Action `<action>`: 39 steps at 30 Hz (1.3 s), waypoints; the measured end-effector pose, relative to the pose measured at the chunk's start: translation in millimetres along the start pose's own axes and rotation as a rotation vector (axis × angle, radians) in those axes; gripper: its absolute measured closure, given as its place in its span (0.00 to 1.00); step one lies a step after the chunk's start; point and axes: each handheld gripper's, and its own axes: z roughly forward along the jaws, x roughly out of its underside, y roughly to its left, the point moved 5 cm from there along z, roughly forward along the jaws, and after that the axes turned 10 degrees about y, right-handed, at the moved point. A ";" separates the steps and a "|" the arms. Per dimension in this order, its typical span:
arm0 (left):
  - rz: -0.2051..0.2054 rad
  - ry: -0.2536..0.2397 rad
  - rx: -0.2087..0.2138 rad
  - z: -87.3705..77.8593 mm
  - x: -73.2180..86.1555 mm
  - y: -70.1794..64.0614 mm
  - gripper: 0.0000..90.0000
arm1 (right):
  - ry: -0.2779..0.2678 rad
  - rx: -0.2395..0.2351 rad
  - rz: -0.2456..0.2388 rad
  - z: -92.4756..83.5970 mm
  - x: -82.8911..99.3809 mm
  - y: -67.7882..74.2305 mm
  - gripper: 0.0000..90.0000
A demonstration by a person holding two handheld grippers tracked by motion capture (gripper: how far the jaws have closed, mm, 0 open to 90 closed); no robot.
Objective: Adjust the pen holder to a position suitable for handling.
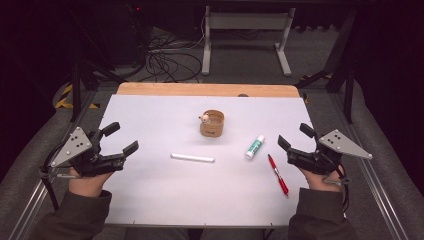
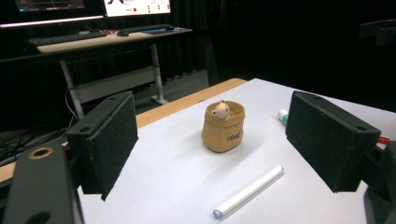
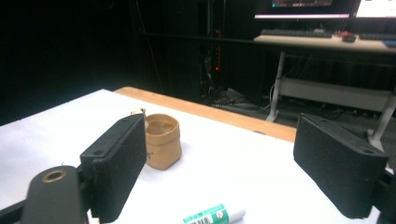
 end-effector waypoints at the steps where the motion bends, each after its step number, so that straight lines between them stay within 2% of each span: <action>1: 0.002 0.002 -0.002 -0.1 0.3 0.3 0.20 | 0.009 -0.004 0.004 1.3 0.9 -0.3 0.21; 3: 0.001 0.003 -0.001 0.4 0.7 0.1 0.20 | 0.033 -0.009 0.014 3.8 2.8 -0.7 0.22; 14: 0.001 0.008 0.002 2.0 2.1 -1.0 0.20 | 0.171 0.056 0.042 15.7 14.5 -7.2 0.29; 20: -0.001 0.011 0.006 2.7 3.7 -2.1 0.20 | 0.275 0.083 0.071 21.1 22.6 -9.9 0.34; 29: -0.004 0.020 0.008 4.5 5.5 -1.7 0.20 | 0.390 0.083 0.087 29.6 33.6 -10.0 0.41; 39: -0.001 0.030 0.011 6.2 7.1 -1.7 0.20 | 0.461 0.063 0.107 33.3 40.8 -10.3 0.47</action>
